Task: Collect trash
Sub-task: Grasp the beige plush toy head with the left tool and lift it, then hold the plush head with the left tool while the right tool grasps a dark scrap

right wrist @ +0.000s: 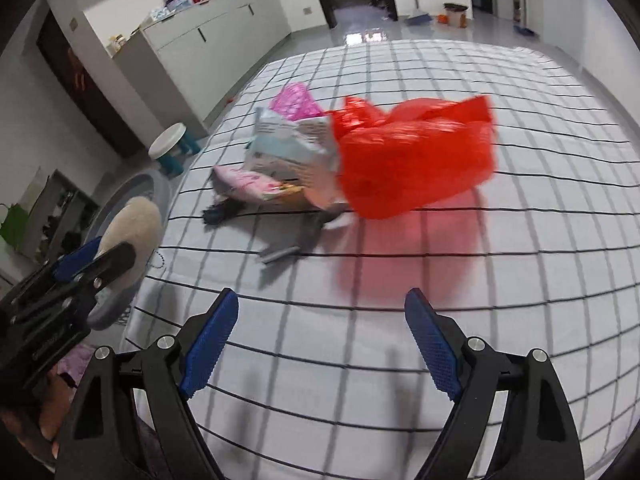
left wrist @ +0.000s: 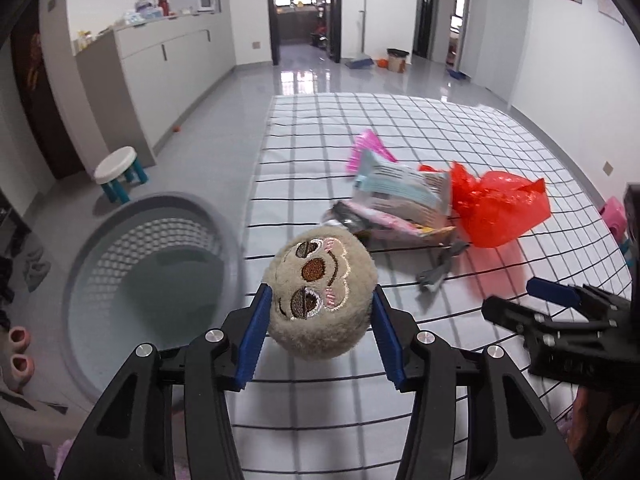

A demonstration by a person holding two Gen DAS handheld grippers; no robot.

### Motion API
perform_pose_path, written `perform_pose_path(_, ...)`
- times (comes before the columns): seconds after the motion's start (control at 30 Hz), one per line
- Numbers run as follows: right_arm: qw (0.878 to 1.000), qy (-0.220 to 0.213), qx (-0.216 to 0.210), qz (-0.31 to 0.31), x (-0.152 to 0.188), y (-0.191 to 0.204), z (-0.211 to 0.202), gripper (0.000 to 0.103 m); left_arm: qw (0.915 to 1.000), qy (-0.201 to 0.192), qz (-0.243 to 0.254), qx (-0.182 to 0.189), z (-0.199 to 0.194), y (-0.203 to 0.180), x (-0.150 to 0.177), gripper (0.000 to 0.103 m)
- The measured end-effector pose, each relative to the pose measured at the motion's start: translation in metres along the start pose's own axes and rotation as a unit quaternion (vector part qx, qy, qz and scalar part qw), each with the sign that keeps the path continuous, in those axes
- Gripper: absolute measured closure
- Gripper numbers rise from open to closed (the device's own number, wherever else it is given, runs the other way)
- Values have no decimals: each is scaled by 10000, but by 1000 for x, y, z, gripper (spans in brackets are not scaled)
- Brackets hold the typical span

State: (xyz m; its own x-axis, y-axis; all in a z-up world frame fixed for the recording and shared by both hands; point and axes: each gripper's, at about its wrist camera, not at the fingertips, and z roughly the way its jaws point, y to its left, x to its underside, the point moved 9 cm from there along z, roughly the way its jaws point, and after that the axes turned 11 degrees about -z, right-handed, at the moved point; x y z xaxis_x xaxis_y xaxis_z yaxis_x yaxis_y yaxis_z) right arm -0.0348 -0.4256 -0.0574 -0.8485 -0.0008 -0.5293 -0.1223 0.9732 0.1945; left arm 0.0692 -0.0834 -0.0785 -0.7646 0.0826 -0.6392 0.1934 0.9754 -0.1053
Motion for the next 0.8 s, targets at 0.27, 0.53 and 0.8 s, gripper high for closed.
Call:
perform_pose_path(0.27,9991,197,343,150,-26,13,28,22,9995,-116,-277,-125,-9,38,-4,55)
perform_pose_path(0.53,9948,294,947,236,-32,5,50,27,9988,-202,-425,-93,-18,54,-7,55)
perform_pose_path(0.8,9935,439,1045,125,-26,7,64,67,9984,-181,-515,-115,-19,60,-6,55)
